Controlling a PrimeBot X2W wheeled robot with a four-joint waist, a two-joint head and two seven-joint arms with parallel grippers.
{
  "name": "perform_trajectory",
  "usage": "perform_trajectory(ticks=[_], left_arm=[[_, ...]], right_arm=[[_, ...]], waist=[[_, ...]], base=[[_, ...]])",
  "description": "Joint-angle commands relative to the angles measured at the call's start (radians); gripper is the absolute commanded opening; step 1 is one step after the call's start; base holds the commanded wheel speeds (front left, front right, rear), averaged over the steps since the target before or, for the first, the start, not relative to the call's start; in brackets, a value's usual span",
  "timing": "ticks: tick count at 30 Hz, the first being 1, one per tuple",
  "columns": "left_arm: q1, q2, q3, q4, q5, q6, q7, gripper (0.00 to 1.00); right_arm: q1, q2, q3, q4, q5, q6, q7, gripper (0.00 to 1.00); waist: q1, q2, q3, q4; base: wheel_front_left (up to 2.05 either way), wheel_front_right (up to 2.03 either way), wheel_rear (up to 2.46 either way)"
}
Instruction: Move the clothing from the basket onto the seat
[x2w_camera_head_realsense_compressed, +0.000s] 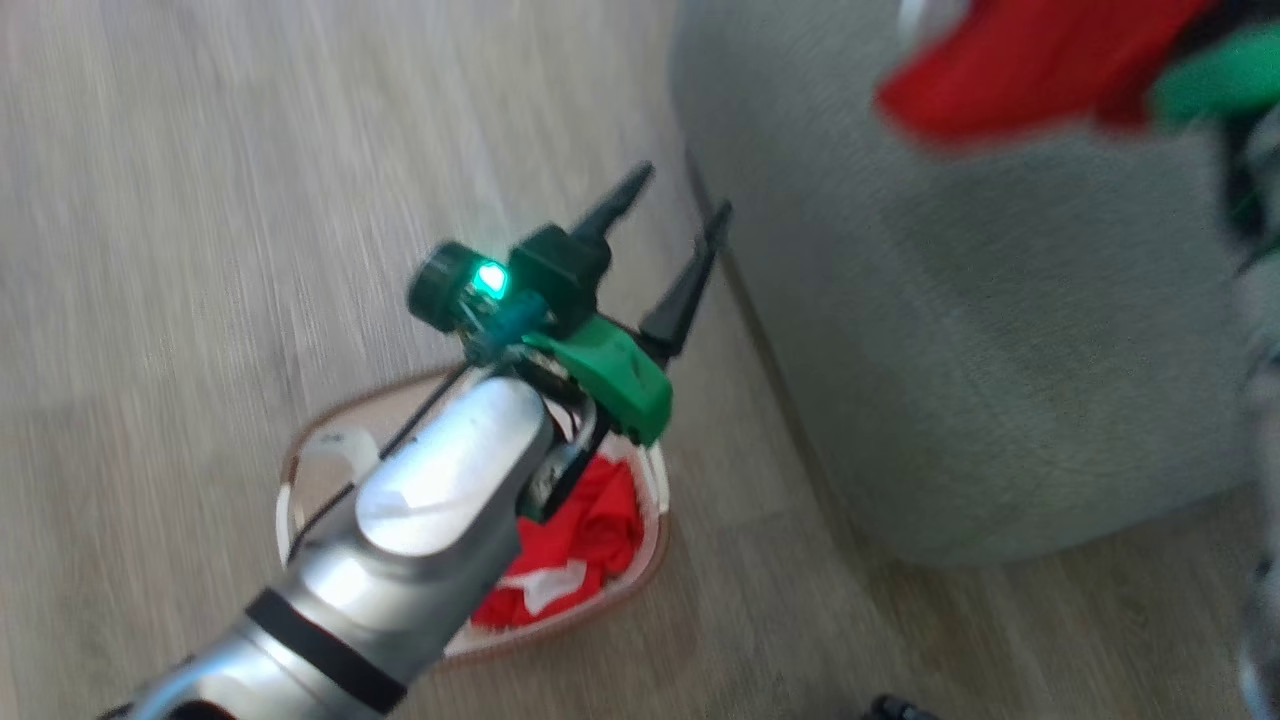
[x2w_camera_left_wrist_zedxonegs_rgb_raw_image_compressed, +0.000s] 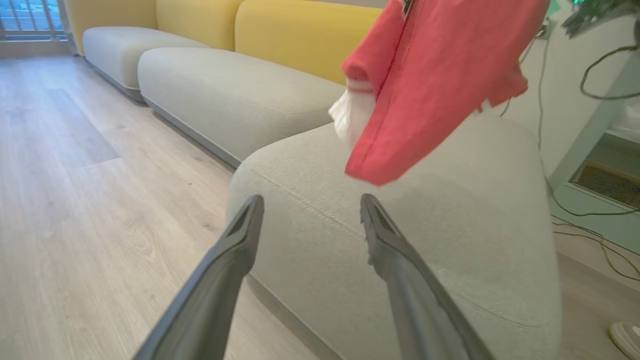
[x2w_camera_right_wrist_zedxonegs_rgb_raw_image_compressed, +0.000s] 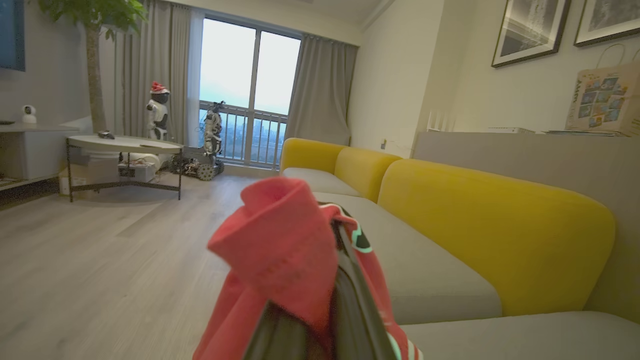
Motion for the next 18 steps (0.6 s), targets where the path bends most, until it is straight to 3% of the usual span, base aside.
perform_trajectory(ticks=[1, 7, 12, 18], left_arm=[[-0.060, 0.025, 0.034, -0.048, 0.016, 0.014, -0.005, 1.00], [-0.093, 0.061, 0.030, -0.142, 0.054, 0.049, 0.020, 1.00], [-0.108, 0.090, 0.008, -0.244, 0.091, 0.074, 0.060, 1.00], [-0.116, 0.107, -0.003, -0.307, 0.114, 0.095, 0.084, 1.00]], right_arm=[[-0.098, -0.023, -0.020, -0.004, 0.023, 0.000, -0.007, 0.00], [-0.334, -0.102, -0.100, 0.140, 0.039, 0.000, -0.005, 0.00], [-0.509, -0.192, -0.187, 0.283, -0.031, 0.000, -0.006, 0.00], [-0.554, -0.202, -0.294, 0.338, -0.113, 0.000, -0.006, 0.00]], waist=[[-0.0002, 0.0000, 0.123, 0.063], [-0.0002, 0.0000, 0.252, 0.119], [-0.0002, 0.0000, 0.351, 0.179], [-0.0002, 0.0000, 0.407, 0.198]], base=[[0.00, 0.00, 0.00], [0.00, 0.00, 0.00], [0.00, 0.00, 0.00], [0.00, 0.00, 0.00]])
